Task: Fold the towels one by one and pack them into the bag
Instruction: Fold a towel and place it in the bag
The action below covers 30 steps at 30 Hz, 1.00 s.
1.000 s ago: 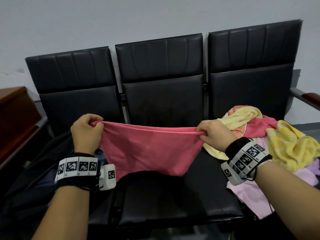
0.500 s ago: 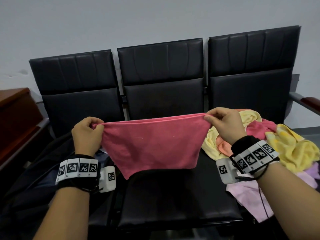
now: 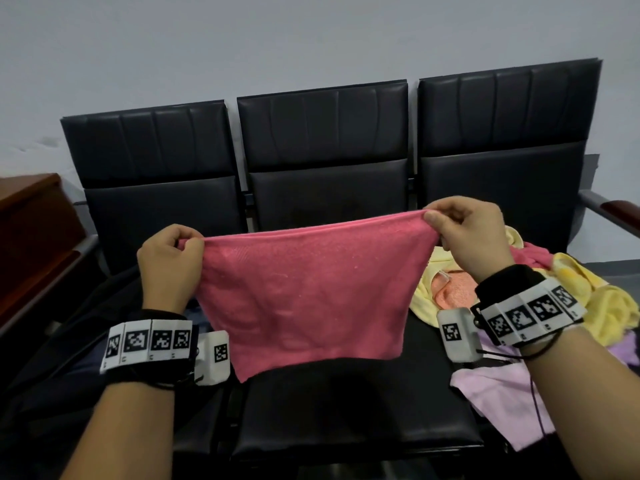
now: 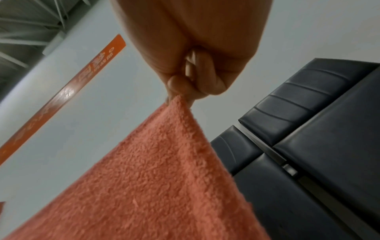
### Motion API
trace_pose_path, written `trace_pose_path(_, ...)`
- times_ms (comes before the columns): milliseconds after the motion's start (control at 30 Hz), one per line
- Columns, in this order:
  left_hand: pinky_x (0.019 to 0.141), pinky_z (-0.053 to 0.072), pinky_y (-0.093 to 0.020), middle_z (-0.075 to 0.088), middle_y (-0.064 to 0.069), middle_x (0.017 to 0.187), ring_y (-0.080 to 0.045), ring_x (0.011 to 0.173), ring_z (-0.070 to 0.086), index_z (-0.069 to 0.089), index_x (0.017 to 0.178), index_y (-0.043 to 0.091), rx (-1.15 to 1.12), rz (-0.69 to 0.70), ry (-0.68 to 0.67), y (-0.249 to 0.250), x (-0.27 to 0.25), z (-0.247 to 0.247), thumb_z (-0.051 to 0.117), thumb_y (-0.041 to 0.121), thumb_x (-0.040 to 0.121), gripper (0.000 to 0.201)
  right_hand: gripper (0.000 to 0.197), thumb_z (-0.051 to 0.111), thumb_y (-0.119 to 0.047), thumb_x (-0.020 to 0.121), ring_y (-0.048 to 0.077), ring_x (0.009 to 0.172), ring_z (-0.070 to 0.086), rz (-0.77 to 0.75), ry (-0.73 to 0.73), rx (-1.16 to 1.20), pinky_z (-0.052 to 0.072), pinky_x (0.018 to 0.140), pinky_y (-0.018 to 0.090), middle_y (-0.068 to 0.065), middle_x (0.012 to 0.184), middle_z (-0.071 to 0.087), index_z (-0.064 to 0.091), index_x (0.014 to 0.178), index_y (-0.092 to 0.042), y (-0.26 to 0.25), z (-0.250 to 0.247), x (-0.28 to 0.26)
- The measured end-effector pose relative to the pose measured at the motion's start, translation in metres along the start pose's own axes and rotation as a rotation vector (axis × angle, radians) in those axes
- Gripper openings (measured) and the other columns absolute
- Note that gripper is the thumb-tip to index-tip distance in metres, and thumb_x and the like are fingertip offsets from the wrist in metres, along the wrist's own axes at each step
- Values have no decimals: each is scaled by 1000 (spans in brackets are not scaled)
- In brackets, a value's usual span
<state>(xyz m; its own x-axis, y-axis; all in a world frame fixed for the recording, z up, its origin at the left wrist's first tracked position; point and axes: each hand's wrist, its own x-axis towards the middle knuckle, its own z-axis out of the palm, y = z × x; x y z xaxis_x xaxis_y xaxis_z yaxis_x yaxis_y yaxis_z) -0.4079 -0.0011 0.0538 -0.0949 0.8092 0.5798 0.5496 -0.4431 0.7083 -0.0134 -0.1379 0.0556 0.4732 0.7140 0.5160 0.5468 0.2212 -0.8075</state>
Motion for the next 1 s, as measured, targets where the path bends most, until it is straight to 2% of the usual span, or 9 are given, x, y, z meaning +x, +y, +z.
trace_pose_path(100,72,46,-24,67,11,73,-3,72,61,67,70,28,34,-59,-99,-14,3,18,56,6,80,27,14,66,-10,92,15,49,65,122,-36,50,47,41,21,4,67,70,70,82,-20,19,15,9)
trace_pose_path(200,76,51,-28,69,7,78,-16,80,66,70,77,24,66,-111,-215,-27,13,38,54,0,81,29,16,61,-5,94,26,68,74,233,-85,108,59,60,33,20,81,71,66,82,-14,38,33,20)
trace_pose_path(300,82,55,-33,71,2,83,-21,86,68,70,83,23,15,-122,-194,-28,29,46,54,-3,84,30,15,63,-7,92,23,87,73,201,-78,69,60,81,40,9,89,74,69,83,-18,44,41,37)
trace_pose_path(400,81,57,-36,70,4,82,-24,85,70,71,86,25,-71,-78,-76,-20,47,45,55,-1,84,30,15,66,-13,89,8,93,70,77,-2,78,57,89,33,-6,94,75,72,87,-27,31,34,52)
trace_pose_path(533,74,52,-18,67,13,81,-3,75,63,69,87,25,-148,1,-9,-9,42,38,54,0,83,29,12,64,-16,91,12,98,70,12,25,160,55,88,31,-4,99,75,72,94,-24,19,21,43)
trace_pose_path(600,73,47,-10,66,13,82,1,75,60,69,88,21,-129,24,-53,-10,28,35,54,-3,82,29,11,62,-14,92,8,93,69,23,7,153,55,82,22,-4,97,74,70,93,-21,21,16,26)
trace_pose_path(700,72,47,-13,67,5,81,-7,75,60,70,83,15,-135,-41,-154,-24,-3,35,54,-9,81,29,13,59,-10,94,2,77,62,88,-24,118,50,70,15,-3,84,68,65,86,-20,39,13,-9)
trace_pose_path(867,73,47,-31,68,-9,72,-19,71,59,70,68,11,-60,-203,-363,-59,-60,40,56,-10,78,27,17,57,-3,94,2,67,54,278,-135,74,42,68,23,1,75,58,59,80,-13,85,12,-69)
trace_pose_path(1000,56,43,-18,63,2,54,-3,53,54,68,61,10,6,-295,-619,-83,-102,44,57,-14,78,32,19,59,-1,93,16,68,47,393,-212,47,35,65,30,6,69,52,57,74,-4,118,6,-105)
